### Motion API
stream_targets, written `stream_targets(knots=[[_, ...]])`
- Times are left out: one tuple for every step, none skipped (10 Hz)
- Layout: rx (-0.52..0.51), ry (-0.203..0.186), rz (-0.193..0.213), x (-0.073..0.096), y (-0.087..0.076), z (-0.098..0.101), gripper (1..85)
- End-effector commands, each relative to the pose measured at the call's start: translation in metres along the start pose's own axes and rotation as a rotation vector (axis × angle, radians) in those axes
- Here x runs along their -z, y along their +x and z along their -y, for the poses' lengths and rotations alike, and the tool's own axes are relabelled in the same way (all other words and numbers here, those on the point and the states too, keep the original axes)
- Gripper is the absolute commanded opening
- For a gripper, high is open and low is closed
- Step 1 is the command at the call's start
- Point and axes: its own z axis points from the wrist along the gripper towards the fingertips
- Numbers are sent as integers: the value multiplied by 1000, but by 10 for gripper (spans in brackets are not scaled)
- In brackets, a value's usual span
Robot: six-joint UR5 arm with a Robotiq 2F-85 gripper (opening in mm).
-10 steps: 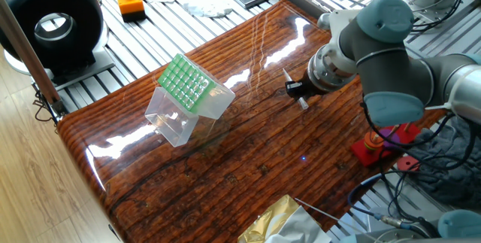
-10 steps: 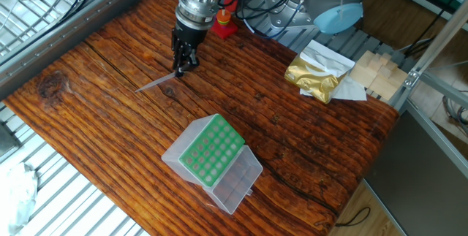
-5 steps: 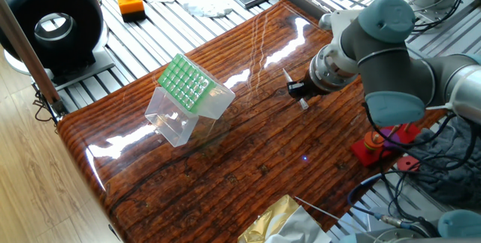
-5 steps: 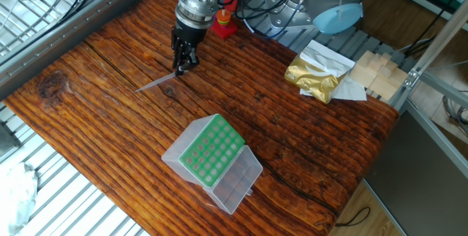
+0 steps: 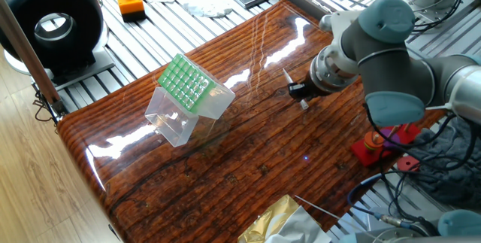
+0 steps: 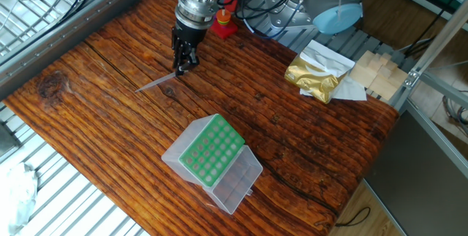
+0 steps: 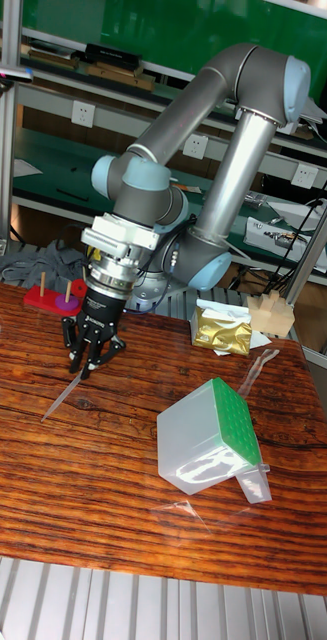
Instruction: Insert a large pipette tip into the holder for large pipette tips
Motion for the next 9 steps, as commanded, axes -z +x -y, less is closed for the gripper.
stream_targets(knots=[[-8, -10, 1, -3, 0, 1, 283], [-7, -10, 1, -3, 0, 2, 283], [-6, -11, 1, -4, 0, 2, 283], [-3, -14, 2, -4, 0, 2, 283], [-3, -12, 0, -4, 1, 3, 277], [-3, -9, -3, -4, 1, 4, 267], [-8, -6, -7, -4, 2, 4, 230], [-12, -4, -11, -4, 3, 5, 200], [-15, -1, -20, -3, 3, 7, 167]])
